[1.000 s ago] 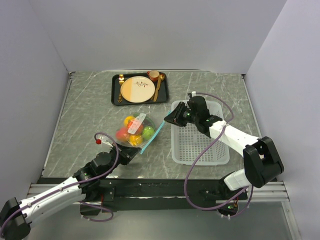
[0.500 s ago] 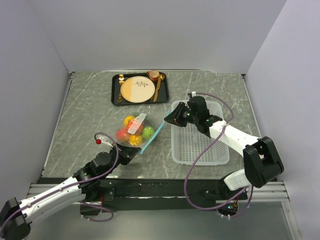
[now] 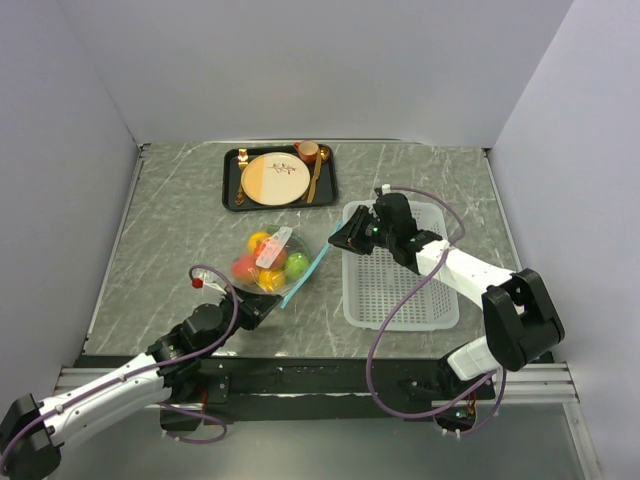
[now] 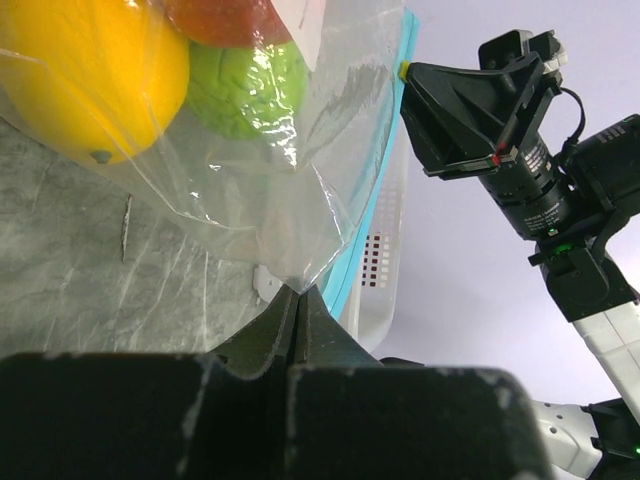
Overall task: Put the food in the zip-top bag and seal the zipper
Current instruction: Zip the zipper food storage bag at the center of the board.
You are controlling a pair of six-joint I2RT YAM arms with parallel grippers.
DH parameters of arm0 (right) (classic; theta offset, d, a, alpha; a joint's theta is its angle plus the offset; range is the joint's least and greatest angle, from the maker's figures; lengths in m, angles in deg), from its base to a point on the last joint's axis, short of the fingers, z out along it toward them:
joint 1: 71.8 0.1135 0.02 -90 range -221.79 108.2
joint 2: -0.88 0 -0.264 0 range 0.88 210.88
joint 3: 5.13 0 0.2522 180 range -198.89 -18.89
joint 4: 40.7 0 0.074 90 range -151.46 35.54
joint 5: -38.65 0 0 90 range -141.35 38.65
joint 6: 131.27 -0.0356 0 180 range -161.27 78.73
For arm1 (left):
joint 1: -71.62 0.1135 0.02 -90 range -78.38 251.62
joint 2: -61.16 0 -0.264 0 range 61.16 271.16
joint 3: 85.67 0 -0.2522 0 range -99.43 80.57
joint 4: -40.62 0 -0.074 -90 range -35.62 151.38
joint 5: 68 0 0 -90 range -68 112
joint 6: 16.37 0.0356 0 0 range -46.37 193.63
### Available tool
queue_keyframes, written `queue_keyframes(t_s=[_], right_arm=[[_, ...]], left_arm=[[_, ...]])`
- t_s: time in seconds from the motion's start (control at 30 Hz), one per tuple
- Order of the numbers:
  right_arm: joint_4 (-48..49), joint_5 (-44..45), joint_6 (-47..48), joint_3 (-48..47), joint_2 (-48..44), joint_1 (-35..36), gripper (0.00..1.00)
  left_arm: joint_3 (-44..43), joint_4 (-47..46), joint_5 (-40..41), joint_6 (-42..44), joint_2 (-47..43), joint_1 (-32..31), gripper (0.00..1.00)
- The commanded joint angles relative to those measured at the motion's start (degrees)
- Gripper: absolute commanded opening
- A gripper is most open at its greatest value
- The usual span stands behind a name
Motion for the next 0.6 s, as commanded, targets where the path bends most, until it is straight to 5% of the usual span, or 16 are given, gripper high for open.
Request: queue_keyframes(t_s=[0.0, 0.57], right_arm=[[1.4, 0.0, 0.7, -2.3, 0.4, 0.4, 0.29], [1.5, 0.2, 0.9, -2.7, -0.2, 0.3, 0.1]], left_arm=[[4.1, -2.6, 1.1, -0.2, 1.0, 0.1, 0.01], [4.1, -1.0, 1.3, -0.5, -0.2, 0.1, 0.01]])
